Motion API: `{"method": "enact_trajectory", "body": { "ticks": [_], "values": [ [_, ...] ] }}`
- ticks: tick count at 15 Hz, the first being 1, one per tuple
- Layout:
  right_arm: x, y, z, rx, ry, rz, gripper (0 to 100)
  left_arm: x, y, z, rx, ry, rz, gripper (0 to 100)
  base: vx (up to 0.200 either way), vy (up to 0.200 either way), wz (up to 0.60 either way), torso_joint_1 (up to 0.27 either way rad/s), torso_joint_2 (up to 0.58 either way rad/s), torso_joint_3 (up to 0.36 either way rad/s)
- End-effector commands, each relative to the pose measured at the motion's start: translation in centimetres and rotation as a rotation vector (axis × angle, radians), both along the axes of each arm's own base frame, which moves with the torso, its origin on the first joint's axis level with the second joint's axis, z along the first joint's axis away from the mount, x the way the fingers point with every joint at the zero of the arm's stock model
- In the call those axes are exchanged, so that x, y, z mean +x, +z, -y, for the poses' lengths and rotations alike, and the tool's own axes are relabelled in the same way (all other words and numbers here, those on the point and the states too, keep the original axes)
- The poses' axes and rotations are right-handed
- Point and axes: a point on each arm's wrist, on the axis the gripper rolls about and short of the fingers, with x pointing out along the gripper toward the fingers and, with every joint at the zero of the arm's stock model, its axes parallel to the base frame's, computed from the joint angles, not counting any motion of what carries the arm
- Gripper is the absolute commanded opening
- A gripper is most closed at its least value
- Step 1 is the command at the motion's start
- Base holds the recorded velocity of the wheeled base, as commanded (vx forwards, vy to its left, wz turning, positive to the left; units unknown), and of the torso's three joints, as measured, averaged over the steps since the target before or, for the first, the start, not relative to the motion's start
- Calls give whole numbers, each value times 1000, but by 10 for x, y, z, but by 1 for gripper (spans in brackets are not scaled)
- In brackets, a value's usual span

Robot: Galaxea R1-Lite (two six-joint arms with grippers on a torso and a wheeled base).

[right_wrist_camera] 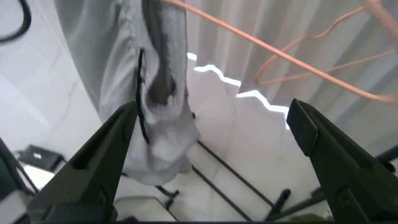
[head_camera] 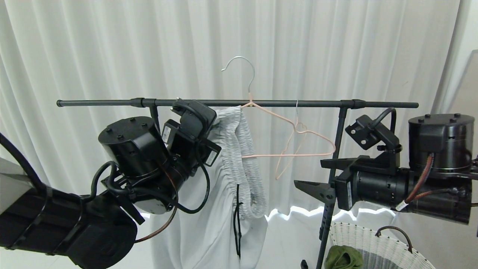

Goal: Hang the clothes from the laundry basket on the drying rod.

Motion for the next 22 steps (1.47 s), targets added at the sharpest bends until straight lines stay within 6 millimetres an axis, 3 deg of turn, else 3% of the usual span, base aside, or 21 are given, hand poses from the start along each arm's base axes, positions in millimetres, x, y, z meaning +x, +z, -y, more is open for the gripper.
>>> {"method": "enact_trajectory", "body": {
  "ticks": [1,5,9,16,17,22],
  "values": [
    [15,-20,-16,0,-35,-30,100,-5,6,4,-23,-19,14,0,0,0,0,0,0,0],
    [33,-46,-36,32,-90,-55,100,-6,18,7,-77,-37,43,0,0,0,0,0,0,0],
    [36,-60,-42,28,-83,-68,100,-13,25,13,-105,-75,58,0,0,0,0,0,0,0],
    [31,-74,-37,6,-122,-79,100,-13,36,15,-126,-79,90,0,0,0,0,0,0,0],
    [30,-74,-36,21,-120,-64,0,-13,36,15,-126,-77,93,0,0,0,0,0,0,0],
    [28,-71,-25,32,-142,-52,0,-11,35,14,-118,-67,93,0,0,0,0,0,0,0]
  ]
}}
